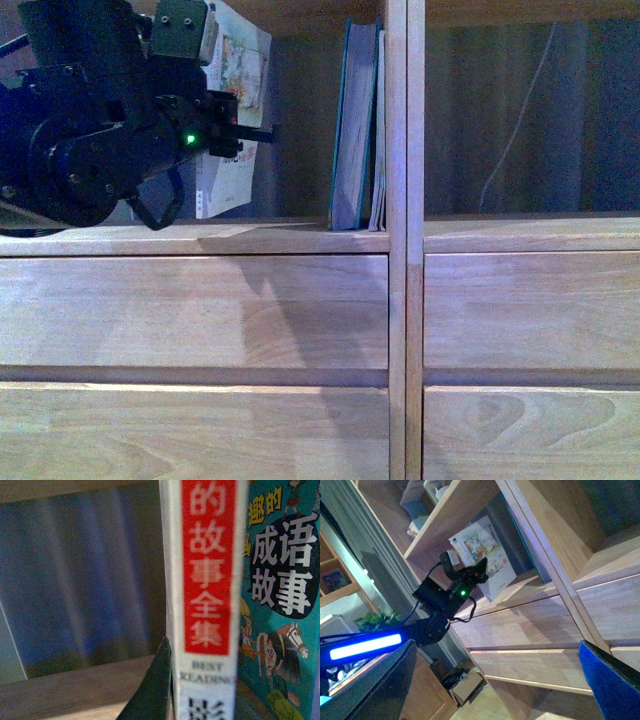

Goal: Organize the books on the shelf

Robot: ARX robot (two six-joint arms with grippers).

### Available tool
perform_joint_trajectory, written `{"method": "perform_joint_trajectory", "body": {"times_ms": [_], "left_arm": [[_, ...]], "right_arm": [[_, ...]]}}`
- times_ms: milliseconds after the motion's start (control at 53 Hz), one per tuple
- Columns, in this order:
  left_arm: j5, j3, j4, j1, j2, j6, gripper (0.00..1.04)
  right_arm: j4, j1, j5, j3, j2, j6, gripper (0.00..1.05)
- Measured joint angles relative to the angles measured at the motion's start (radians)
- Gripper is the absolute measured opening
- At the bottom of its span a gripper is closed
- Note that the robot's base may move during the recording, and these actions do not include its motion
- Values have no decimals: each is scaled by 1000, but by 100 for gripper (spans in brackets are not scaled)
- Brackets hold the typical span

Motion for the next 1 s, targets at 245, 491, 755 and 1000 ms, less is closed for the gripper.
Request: {"method": "perform_joint_trajectory", "body": {"times_ms": [245, 491, 755, 1000], "left_arm": [[-16, 199, -51, -42, 123, -2, 7], [-47, 331, -94, -56, 222, -6, 7], [-93, 429, -138, -51, 306, 7, 7], [-79, 458, -178, -53, 320, 8, 28]], "right_arm": [[14, 69, 62, -19, 53, -28, 98], [54, 121, 109, -26, 123, -39, 98], [60, 131, 113, -35, 126, -50, 98], [50, 139, 122, -43, 124, -50, 98]]}}
